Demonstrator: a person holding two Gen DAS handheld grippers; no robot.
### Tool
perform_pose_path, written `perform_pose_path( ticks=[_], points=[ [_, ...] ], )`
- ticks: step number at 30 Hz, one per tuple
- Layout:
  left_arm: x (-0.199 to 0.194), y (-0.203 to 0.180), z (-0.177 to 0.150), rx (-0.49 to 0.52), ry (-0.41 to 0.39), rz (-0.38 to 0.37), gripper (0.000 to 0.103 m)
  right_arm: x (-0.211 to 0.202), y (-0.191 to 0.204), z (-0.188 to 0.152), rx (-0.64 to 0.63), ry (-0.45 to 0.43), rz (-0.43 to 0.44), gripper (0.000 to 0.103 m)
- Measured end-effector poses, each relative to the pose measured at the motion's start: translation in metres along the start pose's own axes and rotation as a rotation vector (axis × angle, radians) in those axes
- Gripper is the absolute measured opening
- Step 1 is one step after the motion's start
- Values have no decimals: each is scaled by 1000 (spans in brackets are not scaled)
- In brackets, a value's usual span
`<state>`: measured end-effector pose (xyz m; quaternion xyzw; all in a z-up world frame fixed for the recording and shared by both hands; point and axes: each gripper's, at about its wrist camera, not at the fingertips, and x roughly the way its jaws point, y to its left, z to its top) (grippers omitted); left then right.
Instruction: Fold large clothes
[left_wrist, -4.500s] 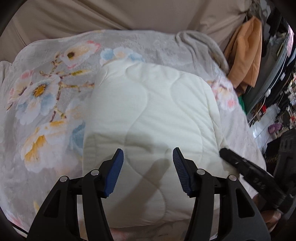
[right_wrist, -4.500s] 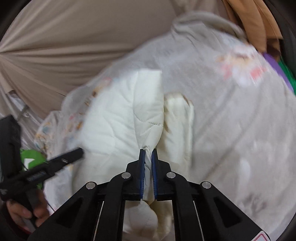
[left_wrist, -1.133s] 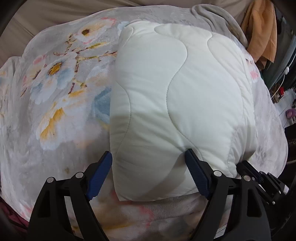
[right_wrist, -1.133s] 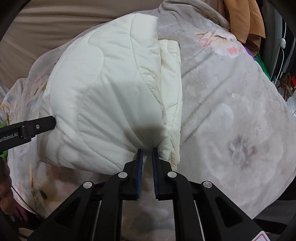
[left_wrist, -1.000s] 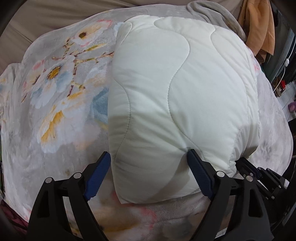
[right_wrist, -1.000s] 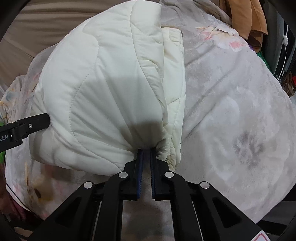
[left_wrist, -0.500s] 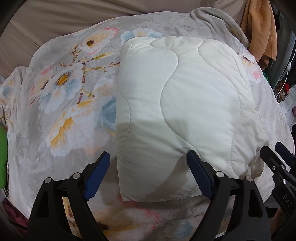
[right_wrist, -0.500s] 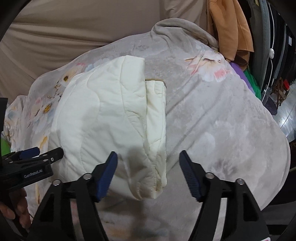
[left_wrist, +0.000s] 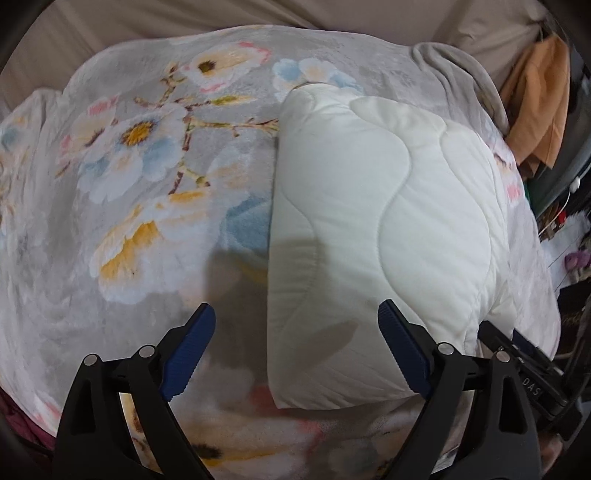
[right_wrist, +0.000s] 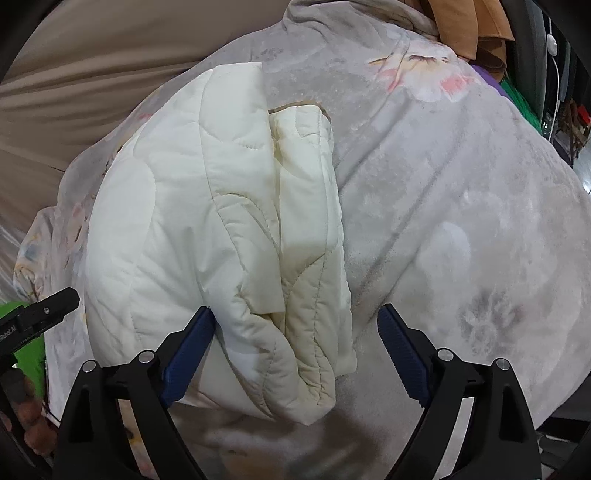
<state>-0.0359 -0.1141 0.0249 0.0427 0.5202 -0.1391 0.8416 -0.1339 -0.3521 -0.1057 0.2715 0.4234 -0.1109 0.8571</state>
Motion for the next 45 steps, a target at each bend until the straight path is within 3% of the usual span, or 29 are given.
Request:
perform_pose_path(
  ticks=[7, 14, 22, 30, 33, 39, 43, 45],
  points=[
    [17, 36, 6, -168, 37, -160, 88, 24, -9, 12, 69, 39, 100, 92],
    [19, 2, 8, 24, 9, 12, 88, 30, -8, 17, 72, 48, 111, 92],
    [19, -12, 8, 57, -6, 78, 89, 30, -5, 19, 53, 45, 102, 92],
    [10, -20, 4, 65, -22, 99, 89, -13, 13, 14, -55, -93, 0, 92],
    [8, -24, 0, 76, -22, 60, 89, -1, 6, 11, -38, -38, 20, 92],
    [25, -18, -1, 34, 31, -118, 93, 21, -24, 2, 134, 52, 167, 92],
    [45, -14, -2, 12, 61, -177, 98, 30, -26, 1, 150, 66, 204, 92],
    [55, -16, -2, 37, 48, -171, 98, 36, -27, 2, 167, 76, 227, 92]
  ],
)
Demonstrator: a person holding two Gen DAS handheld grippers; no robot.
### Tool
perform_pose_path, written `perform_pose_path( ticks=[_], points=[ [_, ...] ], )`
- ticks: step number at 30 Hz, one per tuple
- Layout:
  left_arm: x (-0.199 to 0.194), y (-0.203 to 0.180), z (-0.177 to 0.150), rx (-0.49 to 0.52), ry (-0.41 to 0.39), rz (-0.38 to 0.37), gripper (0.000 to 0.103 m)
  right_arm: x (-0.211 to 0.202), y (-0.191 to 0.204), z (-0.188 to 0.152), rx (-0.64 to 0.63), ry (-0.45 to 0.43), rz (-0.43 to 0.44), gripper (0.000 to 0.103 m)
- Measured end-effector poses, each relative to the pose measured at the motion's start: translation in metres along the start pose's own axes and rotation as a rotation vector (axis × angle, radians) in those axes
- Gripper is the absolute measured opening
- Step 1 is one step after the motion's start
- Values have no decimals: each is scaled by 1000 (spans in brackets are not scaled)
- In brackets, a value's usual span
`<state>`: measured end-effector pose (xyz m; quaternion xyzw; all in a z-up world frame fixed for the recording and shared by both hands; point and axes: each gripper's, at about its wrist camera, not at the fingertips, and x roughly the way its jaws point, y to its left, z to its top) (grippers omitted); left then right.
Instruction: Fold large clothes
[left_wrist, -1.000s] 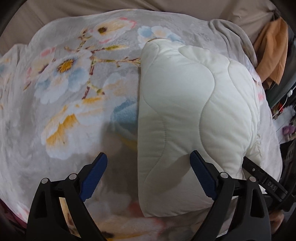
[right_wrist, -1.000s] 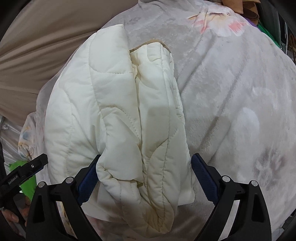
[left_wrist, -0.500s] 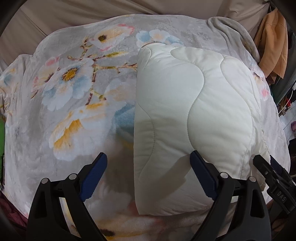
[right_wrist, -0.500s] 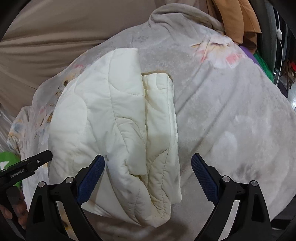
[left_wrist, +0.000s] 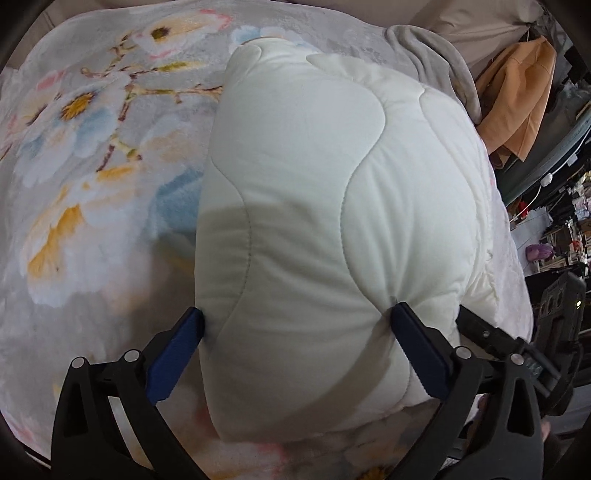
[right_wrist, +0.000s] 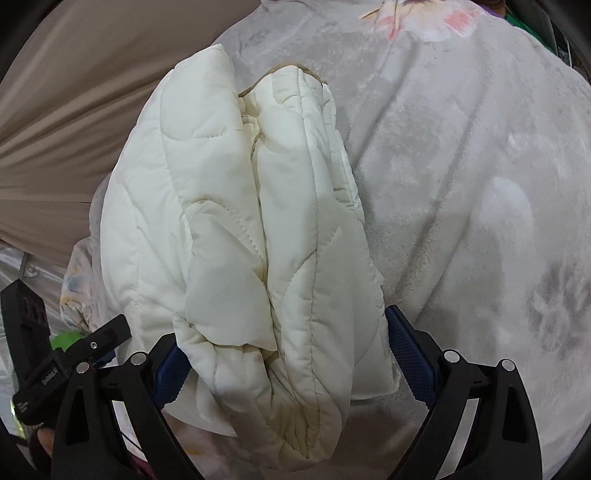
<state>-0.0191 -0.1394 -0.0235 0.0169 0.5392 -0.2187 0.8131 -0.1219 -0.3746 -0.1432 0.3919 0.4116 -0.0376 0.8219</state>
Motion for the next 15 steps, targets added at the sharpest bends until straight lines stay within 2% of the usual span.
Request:
perform_pose_path(
  ticks=[1, 2, 8, 15],
  points=[
    [3, -1, 1, 13, -8, 4, 98, 3, -1, 2, 8, 5, 11, 92],
    [5, -3, 0, 25, -15, 8, 98, 5, -2, 2, 15, 6, 16, 98],
    [13, -4, 5, 48, -24, 27, 98, 14, -3, 5, 31, 10, 31, 98],
    [3, -2, 8, 56, -15, 43, 98, 21, 1, 14, 20, 24, 44, 98]
  ],
)
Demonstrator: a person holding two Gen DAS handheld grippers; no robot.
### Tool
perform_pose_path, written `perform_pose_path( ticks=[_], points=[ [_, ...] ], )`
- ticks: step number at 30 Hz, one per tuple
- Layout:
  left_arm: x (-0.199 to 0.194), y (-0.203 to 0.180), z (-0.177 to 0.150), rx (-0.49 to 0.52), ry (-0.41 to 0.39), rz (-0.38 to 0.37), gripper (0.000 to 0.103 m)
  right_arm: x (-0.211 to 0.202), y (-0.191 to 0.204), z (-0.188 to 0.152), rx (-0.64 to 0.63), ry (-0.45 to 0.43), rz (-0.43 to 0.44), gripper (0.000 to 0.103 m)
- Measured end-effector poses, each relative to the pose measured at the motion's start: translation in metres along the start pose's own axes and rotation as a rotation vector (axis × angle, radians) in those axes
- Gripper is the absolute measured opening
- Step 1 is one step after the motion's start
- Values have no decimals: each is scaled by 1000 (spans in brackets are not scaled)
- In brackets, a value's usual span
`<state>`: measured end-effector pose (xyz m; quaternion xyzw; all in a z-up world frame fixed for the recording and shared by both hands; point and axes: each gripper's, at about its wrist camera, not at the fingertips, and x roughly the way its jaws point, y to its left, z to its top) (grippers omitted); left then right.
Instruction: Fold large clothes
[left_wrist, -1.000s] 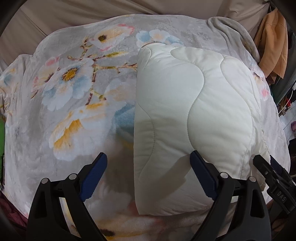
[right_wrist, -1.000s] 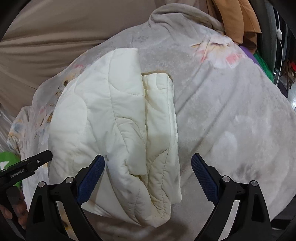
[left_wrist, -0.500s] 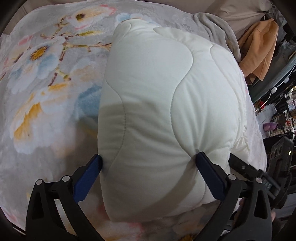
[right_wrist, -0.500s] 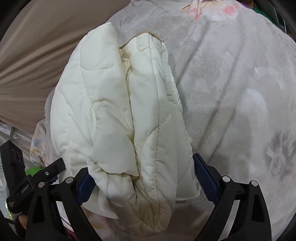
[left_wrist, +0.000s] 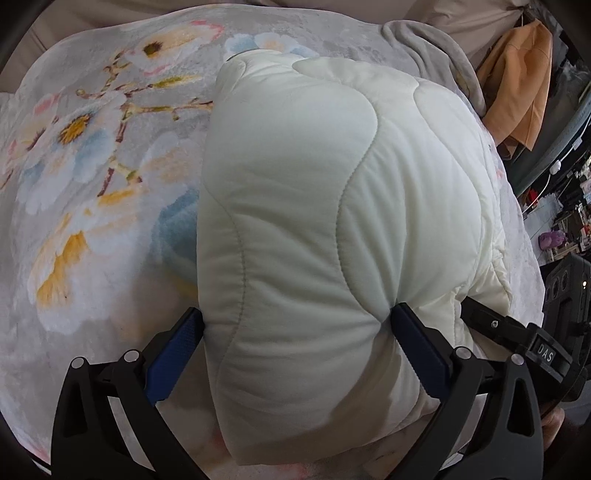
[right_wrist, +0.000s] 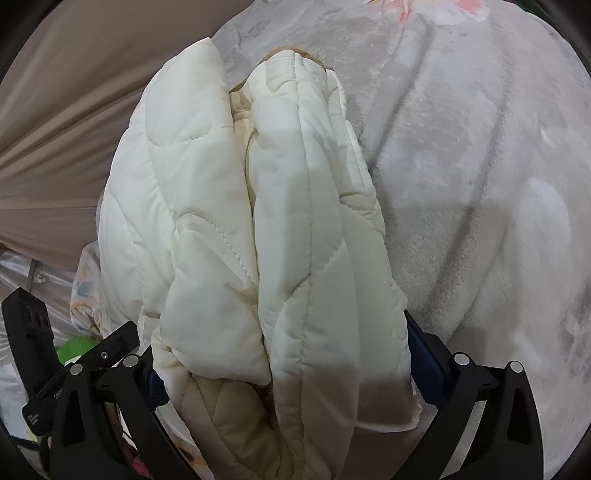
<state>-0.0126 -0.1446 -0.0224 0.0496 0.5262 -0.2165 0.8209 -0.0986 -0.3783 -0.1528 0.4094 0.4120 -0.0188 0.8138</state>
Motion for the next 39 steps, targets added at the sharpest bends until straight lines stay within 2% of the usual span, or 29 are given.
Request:
perform_pose_path(
  ticks=[6, 10, 13, 15, 20, 23, 25, 26, 27, 29, 30, 32, 34, 35, 39],
  points=[
    [-17, -11, 3, 43, -41, 47, 98, -17, 11, 1, -31, -37, -41, 98],
    [-29, -14, 3, 64, -59, 90, 98, -51, 28, -9, -131, -147, -159, 96],
    [-36, -16, 0, 76, -68, 128, 98, -76, 47, -17, -217, -244, -245, 87],
    [-39, -16, -2, 80, -72, 151, 98, -87, 61, -17, -260, -289, -257, 84],
    [-47, -12, -3, 71, -78, 208, 98, -85, 88, 7, -298, -304, -216, 81],
    [-51, -12, 0, 64, -90, 226, 98, -62, 83, 30, -286, -206, -205, 81],
    [-52, -13, 3, 66, -97, 242, 98, -46, 84, 39, -290, -165, -191, 74],
    [-53, -13, 4, 66, -100, 247, 98, -40, 86, 42, -293, -144, -175, 57],
    [-54, -14, 5, 66, -105, 252, 98, -35, 89, 45, -302, -119, -138, 27],
    [-58, -16, 8, 61, -116, 254, 98, -39, 98, 47, -327, -124, -109, 11],
    [-61, -17, 10, 61, -125, 252, 98, -53, 105, 45, -350, -170, -81, 7],
    [-65, -20, 12, 68, -142, 253, 98, -81, 113, 39, -367, -246, -33, 6],
    [-67, -25, 11, 81, -152, 252, 98, -100, 110, 30, -372, -300, -37, 6],
    [-66, -27, 11, 87, -150, 248, 98, -101, 103, 28, -363, -303, -63, 6],
    [-46, -43, 3, 137, -100, 258, 98, -43, 47, 26, -290, -167, -179, 9]
  ],
)
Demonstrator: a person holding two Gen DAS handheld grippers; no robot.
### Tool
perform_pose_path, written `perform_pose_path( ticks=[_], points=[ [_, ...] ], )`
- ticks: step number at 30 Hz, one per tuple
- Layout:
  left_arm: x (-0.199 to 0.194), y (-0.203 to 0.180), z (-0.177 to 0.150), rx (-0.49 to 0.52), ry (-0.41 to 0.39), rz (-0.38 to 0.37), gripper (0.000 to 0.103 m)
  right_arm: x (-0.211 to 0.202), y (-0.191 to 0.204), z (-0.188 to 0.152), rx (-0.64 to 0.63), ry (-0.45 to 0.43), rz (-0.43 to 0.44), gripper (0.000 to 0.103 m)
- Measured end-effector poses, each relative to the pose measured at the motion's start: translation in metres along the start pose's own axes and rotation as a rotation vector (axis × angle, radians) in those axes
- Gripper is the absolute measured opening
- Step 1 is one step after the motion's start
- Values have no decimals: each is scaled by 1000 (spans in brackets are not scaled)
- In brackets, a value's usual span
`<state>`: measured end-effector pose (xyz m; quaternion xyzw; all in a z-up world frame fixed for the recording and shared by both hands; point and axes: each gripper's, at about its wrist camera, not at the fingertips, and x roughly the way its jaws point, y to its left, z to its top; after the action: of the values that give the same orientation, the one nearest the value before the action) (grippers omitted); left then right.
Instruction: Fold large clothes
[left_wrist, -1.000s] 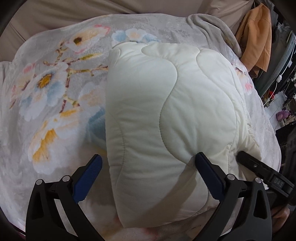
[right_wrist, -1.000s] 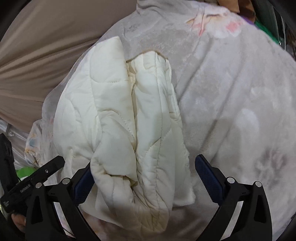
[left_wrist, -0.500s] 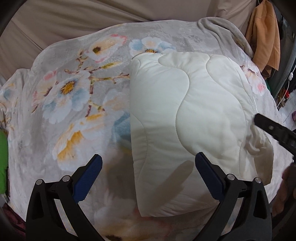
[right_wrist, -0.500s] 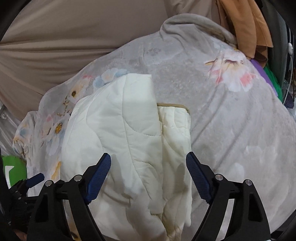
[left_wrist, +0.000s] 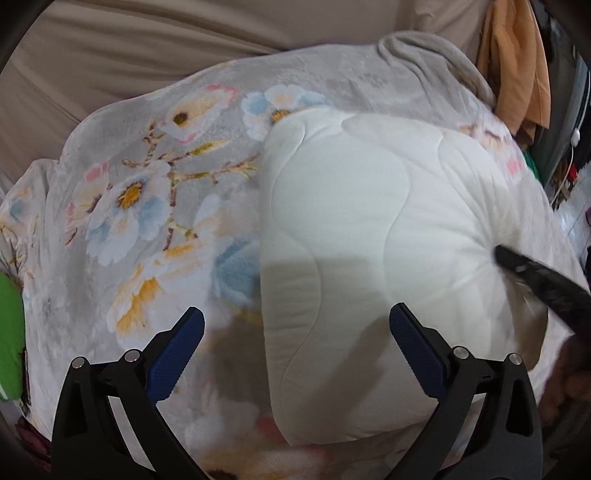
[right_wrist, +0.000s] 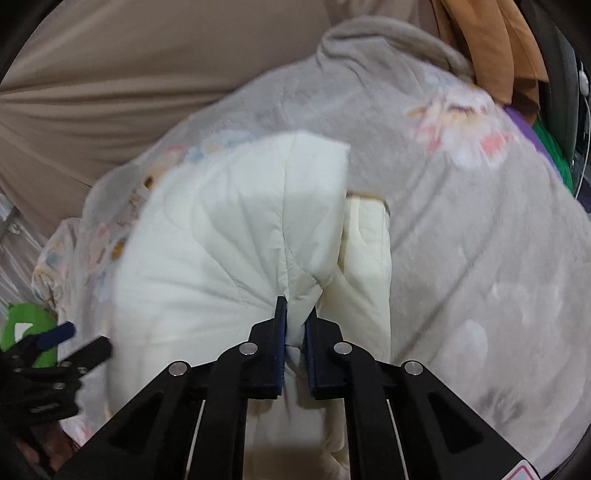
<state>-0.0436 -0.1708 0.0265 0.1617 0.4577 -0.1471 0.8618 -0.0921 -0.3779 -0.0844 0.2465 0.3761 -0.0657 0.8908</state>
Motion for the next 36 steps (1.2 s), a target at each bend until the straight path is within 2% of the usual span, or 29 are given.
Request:
perform_pose_path(
  ticks=[4, 7, 10, 13, 15, 17, 22, 29, 36],
  points=[
    [9, -19, -5, 43, 10, 15, 98, 11, 3, 2, -33, 22, -44, 11],
    [14, -25, -8, 59, 25, 21, 98, -24, 15, 7, -65, -23, -68, 13],
    [12, -26, -11, 60, 20, 18, 98, -66, 23, -6, -119, -89, -106, 17],
    [6, -27, -14, 62, 19, 4, 98, -84, 23, -28, -128, -51, -76, 17],
    [2, -30, -20, 71, 15, -1, 98, -81, 25, -46, -140, -5, -71, 13],
    [3, -33, -25, 85, 20, -2, 98, -70, 27, -60, -162, 24, -117, 12],
    [17, -43, -35, 96, 55, -9, 98, -26, 9, -74, -146, 107, -176, 3],
    [27, -50, -38, 90, 47, 27, 98, 2, 8, -74, -212, 140, -181, 1],
    [37, -53, -39, 84, 23, 59, 98, 4, 0, -67, -194, 173, -119, 1]
  ],
)
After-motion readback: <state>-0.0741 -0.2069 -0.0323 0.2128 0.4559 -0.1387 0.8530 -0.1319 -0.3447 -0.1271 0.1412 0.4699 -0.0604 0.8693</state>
